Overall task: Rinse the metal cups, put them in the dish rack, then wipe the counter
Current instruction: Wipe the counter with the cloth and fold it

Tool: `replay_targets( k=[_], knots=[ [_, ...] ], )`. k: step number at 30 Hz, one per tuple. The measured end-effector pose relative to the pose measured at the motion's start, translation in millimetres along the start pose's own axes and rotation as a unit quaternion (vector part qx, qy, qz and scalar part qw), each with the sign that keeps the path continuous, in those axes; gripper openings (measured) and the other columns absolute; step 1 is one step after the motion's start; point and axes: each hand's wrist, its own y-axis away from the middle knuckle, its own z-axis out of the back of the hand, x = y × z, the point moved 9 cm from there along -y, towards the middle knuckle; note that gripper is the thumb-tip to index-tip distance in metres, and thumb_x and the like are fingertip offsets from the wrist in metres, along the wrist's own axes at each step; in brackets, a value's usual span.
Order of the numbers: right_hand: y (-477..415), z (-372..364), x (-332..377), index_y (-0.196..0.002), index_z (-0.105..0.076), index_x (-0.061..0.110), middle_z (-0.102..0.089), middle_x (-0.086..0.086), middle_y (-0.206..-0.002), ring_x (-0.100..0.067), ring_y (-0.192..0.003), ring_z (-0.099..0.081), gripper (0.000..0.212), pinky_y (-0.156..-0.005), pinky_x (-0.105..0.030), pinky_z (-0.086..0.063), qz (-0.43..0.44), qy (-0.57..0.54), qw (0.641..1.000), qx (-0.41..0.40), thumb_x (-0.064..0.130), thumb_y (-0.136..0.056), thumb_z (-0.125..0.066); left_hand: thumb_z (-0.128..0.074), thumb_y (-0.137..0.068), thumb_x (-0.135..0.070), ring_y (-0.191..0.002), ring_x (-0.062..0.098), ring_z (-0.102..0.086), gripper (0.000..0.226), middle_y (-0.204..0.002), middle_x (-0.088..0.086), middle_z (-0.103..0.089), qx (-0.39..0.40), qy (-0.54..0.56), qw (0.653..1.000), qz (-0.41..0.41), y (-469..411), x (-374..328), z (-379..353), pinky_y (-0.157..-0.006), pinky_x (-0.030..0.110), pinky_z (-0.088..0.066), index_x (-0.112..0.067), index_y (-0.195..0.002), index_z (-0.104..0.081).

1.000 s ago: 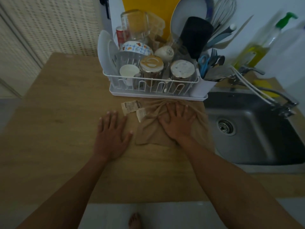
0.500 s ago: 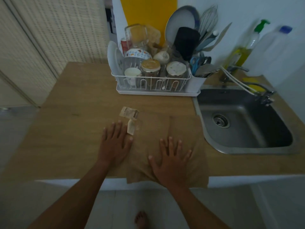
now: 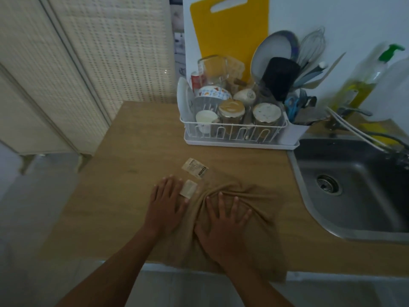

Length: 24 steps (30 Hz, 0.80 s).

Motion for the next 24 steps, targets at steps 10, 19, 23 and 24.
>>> replay_targets(
  k=[10, 19, 23, 24],
  knots=[
    [-107, 40, -9, -0.152, -0.007, 0.039, -0.004, 0.001, -0.164, -0.042, -0.147, 0.008, 0.081, -0.110, -0.069, 0.010, -0.039, -0.007, 0.998, -0.042, 0.076, -0.080, -0.015, -0.022, -0.090, -0.062, -0.150, 0.016, -0.008, 0.074, -0.161, 0.005, -0.019, -0.060, 0.017, 0.997, -0.046, -25, -3, 43, -0.120, 0.036, -0.007, -0.022, -0.151, -0.030],
    [-123, -14, 48, -0.153, -0.008, 0.036, -0.003, 0.001, -0.164, -0.040, -0.148, 0.004, 0.080, -0.112, -0.068, 0.003, -0.063, 0.010, 0.998, 0.011, 0.074, -0.082, -0.012, -0.019, -0.095, -0.053, -0.150, 0.021, -0.014, 0.066, -0.160, 0.008, -0.024, 0.000, 0.020, 0.996, -0.089, -33, 64, 24, -0.121, 0.038, -0.008, -0.018, -0.150, -0.032],
    [-74, -15, 78, -0.151, -0.025, 0.033, -0.025, -0.003, -0.160, -0.043, -0.146, -0.016, 0.077, -0.112, -0.068, -0.007, -0.043, 0.001, 0.999, -0.016, 0.070, -0.084, -0.029, -0.017, -0.093, -0.056, -0.150, 0.019, -0.011, 0.071, -0.161, 0.006, -0.022, 0.004, 0.028, 0.996, -0.087, -39, 67, 23, -0.123, 0.039, -0.008, -0.016, -0.150, -0.031],
    [-57, -13, 85, -0.150, -0.030, 0.033, -0.029, -0.004, -0.159, -0.043, -0.145, -0.020, 0.076, -0.112, -0.068, -0.009, -0.041, 0.003, 0.999, -0.024, 0.067, -0.082, -0.035, -0.019, -0.092, -0.057, -0.150, 0.020, -0.012, 0.073, -0.160, 0.007, -0.023, 0.004, 0.041, 0.995, -0.092, -38, 66, 26, -0.123, 0.040, -0.009, -0.014, -0.150, -0.031]
  ],
)
